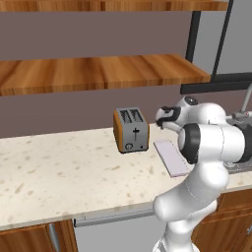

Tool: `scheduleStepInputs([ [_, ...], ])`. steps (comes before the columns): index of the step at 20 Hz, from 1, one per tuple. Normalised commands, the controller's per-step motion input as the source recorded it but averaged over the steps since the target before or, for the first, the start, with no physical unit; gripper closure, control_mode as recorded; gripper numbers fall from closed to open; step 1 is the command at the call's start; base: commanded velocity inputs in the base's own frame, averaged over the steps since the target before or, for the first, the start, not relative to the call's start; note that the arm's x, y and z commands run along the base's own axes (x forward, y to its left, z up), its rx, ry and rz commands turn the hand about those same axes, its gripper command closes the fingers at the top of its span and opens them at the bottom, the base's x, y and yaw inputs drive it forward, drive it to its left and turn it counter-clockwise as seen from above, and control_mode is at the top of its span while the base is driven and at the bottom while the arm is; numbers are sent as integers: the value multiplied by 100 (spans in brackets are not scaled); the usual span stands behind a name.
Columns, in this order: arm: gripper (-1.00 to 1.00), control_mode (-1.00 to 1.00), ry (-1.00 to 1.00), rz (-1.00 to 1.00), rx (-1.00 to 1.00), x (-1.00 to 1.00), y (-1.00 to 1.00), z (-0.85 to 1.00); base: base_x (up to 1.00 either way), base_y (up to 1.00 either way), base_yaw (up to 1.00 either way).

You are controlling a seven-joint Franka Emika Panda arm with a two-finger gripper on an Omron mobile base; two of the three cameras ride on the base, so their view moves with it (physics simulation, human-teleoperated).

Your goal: The ice cube tray has been filled with water. Take the tray and place it in the freezer to make ice. Close the freezer door after placing the tray.

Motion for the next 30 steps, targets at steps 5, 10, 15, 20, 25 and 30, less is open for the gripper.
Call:
scheduleStepInputs([
  [5,-100,-100,0,0,6,23,0,-20,0,0,0],
  [10,-100,-100,0,0,6,23,0,-23,0,0,0],
  [15,-100,-100,0,0,10,20,0,-18,0,0,0],
  [20,-100,-100,0,0,11,17,0,-13,0,0,0],
  [25,-100,-100,3,0,12,21,0,-1,0,0,0],
  [30,-100,-100,4,0,11,25,0,0,0,0,0],
])
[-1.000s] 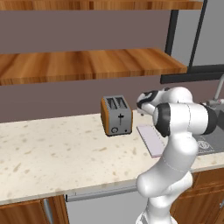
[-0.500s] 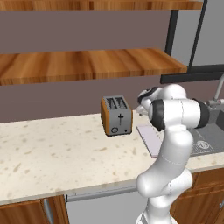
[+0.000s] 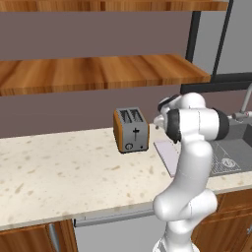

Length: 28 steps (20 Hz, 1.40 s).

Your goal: The ice cube tray has been filled with water. Take the tray and place it in the freezer to make ice. Close the freezer door after placing the tray.

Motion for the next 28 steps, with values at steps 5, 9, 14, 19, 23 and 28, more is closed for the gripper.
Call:
scheduleStepInputs([
  [5,-100,-100,3,0,10,28,1,-6,0,0,0],
  [9,-100,-100,2,0,9,22,7,-16,0,0,0],
  [14,-100,-100,0,0,3,2,16,-22,0,0,0],
  [19,-100,-100,1,0,0,2,19,-25,0,0,0],
  [23,-100,-100,3,0,0,15,14,-21,0,0,0],
  [28,-100,-100,0,0,0,27,3,-12,0,0,0],
])
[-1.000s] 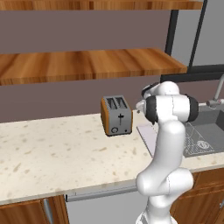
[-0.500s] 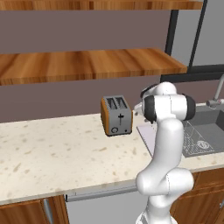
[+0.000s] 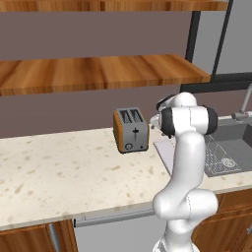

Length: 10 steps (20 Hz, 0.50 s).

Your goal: The ice cube tray has been filled with water. Take the tray and place it in the freezer to make ice. Close the freezer door after placing the tray.

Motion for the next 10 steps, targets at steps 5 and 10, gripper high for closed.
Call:
scheduleStepInputs([
  [5,-100,-100,2,0,0,19,0,-16,0,0,0],
  [10,-100,-100,8,3,0,-15,3,-33,0,0,0],
])
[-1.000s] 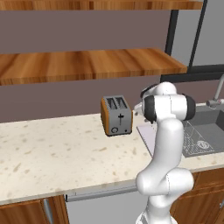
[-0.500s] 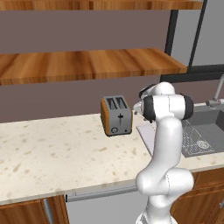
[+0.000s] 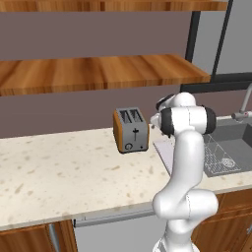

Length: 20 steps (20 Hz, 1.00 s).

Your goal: The ice cube tray has been filled with water. Take the tray and place it in the freezer to make ice. Close the freezer door after placing the tray.

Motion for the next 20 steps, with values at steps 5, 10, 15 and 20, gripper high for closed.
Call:
scheduleStepInputs([
  [5,-100,-100,9,5,0,-54,5,-37,0,0,0],
  [10,-100,-100,8,8,0,-68,6,-35,0,0,0],
  [15,-100,-100,2,10,0,-52,15,-35,0,0,0],
  [20,-100,-100,0,11,0,-34,26,-34,0,0,0],
])
